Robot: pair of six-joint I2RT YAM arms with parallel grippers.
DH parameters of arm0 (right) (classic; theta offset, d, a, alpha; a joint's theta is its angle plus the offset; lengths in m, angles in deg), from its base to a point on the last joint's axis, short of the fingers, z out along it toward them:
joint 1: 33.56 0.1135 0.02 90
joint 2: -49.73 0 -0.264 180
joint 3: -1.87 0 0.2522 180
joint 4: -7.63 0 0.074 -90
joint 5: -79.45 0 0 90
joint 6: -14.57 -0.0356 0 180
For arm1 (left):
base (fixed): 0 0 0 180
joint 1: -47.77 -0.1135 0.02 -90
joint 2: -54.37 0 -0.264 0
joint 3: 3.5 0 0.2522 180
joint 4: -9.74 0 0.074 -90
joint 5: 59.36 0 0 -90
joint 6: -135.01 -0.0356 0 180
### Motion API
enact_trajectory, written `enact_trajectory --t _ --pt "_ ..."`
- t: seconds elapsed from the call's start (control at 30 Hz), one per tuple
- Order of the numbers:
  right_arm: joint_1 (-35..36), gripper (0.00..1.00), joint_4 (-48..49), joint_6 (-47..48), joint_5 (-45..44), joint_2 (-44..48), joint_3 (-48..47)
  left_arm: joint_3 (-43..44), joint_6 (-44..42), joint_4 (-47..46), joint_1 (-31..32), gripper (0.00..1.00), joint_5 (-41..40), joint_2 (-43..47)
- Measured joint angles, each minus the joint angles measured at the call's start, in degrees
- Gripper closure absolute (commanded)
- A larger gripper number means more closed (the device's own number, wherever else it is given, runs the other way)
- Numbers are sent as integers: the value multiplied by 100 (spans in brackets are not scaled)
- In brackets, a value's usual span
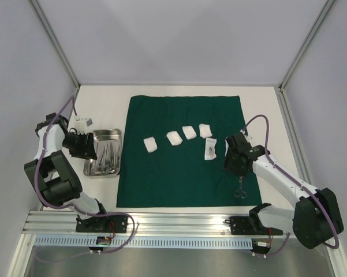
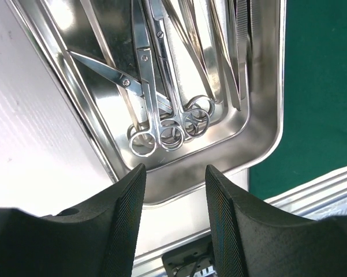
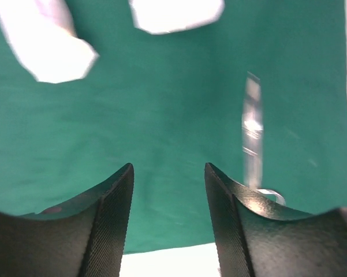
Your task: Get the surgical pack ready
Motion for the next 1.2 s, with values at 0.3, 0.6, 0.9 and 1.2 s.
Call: enact_trajectory --t 0.3,0.6,0.9,1.2 --pt "-522 56 -553 -374 -358 -7 531 -52 68 -22 66 45 308 267" --pt "-890 64 -348 -433 -286 -127 970 -146 79 -13 448 44 457 608" --pt "-935 82 -116 -286 -50 -247 968 -201 133 -9 551 44 616 723" --pt "-940 99 57 -142 116 -42 1084 -201 236 -2 557 44 713 793"
